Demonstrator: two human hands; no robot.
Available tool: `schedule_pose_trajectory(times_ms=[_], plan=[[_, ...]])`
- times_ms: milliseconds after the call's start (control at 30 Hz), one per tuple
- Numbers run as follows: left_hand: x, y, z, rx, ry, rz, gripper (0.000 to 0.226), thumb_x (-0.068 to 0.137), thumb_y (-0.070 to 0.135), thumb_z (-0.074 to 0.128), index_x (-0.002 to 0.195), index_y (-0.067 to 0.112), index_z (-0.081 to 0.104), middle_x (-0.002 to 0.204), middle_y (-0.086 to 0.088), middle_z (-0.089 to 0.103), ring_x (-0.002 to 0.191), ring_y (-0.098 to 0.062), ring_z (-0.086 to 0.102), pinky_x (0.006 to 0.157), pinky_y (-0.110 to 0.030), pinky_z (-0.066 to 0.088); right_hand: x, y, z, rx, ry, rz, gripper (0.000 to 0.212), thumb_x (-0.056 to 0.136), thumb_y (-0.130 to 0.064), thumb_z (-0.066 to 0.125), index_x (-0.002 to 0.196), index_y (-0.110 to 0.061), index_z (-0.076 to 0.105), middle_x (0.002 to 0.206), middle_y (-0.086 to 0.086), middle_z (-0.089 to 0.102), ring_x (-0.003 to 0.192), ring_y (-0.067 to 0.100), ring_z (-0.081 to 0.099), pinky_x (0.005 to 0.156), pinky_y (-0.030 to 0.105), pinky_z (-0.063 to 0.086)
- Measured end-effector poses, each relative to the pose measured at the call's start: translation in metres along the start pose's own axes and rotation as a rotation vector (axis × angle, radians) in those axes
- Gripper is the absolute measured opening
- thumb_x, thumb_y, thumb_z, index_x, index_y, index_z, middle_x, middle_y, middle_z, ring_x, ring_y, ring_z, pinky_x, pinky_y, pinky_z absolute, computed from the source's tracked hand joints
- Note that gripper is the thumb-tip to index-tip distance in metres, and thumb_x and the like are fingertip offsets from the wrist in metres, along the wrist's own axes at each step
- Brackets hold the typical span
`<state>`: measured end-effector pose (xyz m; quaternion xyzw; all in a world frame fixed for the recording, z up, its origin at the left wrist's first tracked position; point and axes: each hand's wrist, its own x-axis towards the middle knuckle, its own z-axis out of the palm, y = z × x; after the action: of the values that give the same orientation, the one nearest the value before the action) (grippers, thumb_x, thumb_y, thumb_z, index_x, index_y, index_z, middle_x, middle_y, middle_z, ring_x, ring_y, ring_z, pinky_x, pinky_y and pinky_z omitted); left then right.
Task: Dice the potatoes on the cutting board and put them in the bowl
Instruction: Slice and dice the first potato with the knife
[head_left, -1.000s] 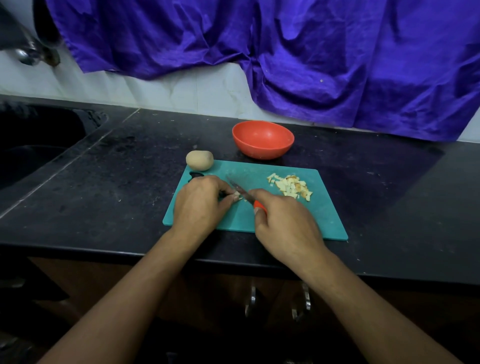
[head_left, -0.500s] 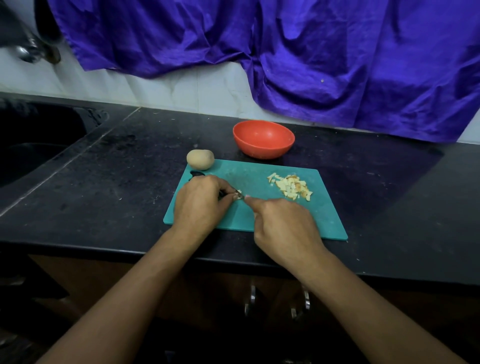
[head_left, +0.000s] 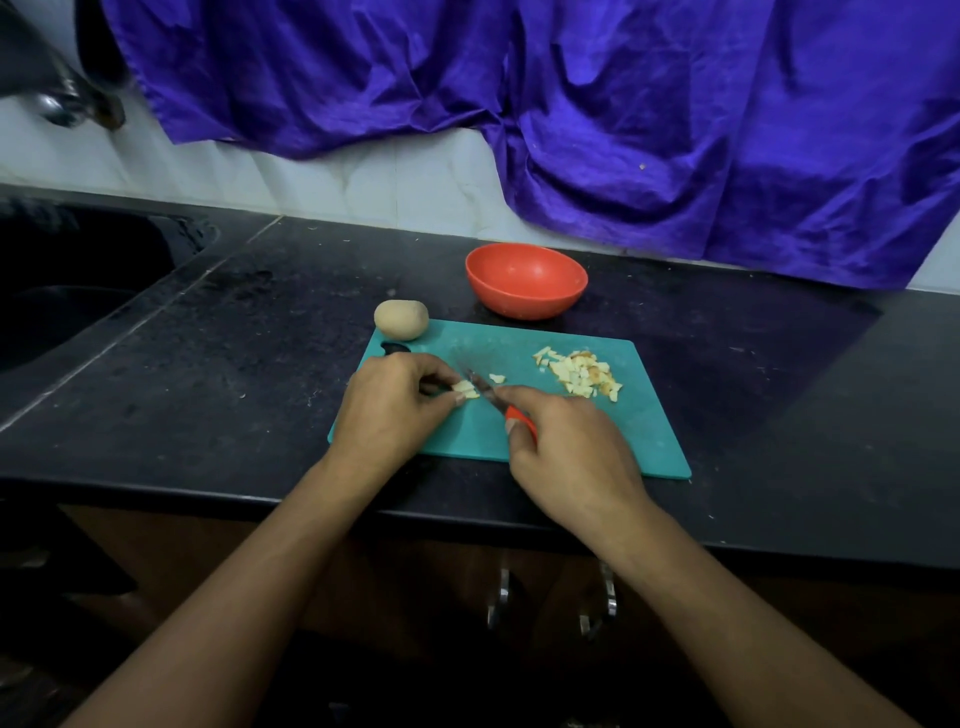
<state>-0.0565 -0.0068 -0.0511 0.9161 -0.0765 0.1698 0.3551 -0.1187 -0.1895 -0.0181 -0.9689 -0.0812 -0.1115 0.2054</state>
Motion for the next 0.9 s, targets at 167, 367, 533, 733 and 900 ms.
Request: schedule_pose_trajectory(times_ms=[167,367,533,733,900], plan=[[-0.001,0.001,0.001,0.015,0.026,0.007,0.007,0.083,0.034,0.083,0.087,0.029,0.08,0.082,0.02,0.073,0.079,0.003,0.068,0.081,-0.027,0.056,0.002,-0.01,0.006,-0.027,-0.003,-0.029,0.041,0.102,-0.029,0.049,0.141,-0.038,0.055,0.105,-0.002,0.071,0.094,0.02,0.066,0.076,0.038,0.057],[0.0,0.002,0.002,0.022,0.034,0.011,0.003,0.084,0.03,0.082,0.083,0.03,0.079,0.078,0.025,0.069,0.08,0.001,0.066,0.082,-0.031,0.056,0.005,-0.016,0.013,-0.126,-0.027,-0.062,0.049,0.102,-0.024,0.046,0.15,-0.035,0.046,0.11,-0.002,0.07,0.097,0.022,0.066,0.075,0.037,0.05],[0.0,0.002,0.003,0.034,0.049,0.021,0.004,0.084,0.028,0.081,0.082,0.031,0.079,0.08,0.02,0.073,0.079,-0.001,0.067,0.081,-0.033,0.056,0.01,-0.02,0.016,-0.292,-0.08,-0.105,0.058,0.102,-0.022,0.047,0.158,-0.029,0.035,0.113,0.001,0.066,0.101,0.026,0.064,0.07,0.036,0.036],[0.0,0.002,0.004,0.024,0.058,0.023,0.006,0.083,0.029,0.082,0.085,0.029,0.076,0.077,0.018,0.072,0.074,0.002,0.066,0.077,-0.029,0.058,0.002,0.0,0.006,-0.141,-0.077,-0.045,0.047,0.103,-0.028,0.049,0.149,-0.04,0.048,0.11,-0.003,0.069,0.093,0.018,0.064,0.078,0.036,0.052],[0.001,0.002,0.004,0.008,0.051,0.002,0.005,0.084,0.031,0.082,0.085,0.029,0.077,0.074,0.02,0.068,0.072,0.005,0.063,0.074,-0.021,0.051,0.008,0.027,-0.002,0.188,-0.033,0.154,0.038,0.104,-0.028,0.055,0.14,-0.036,0.061,0.13,-0.008,0.067,0.095,0.007,0.06,0.09,0.03,0.053]])
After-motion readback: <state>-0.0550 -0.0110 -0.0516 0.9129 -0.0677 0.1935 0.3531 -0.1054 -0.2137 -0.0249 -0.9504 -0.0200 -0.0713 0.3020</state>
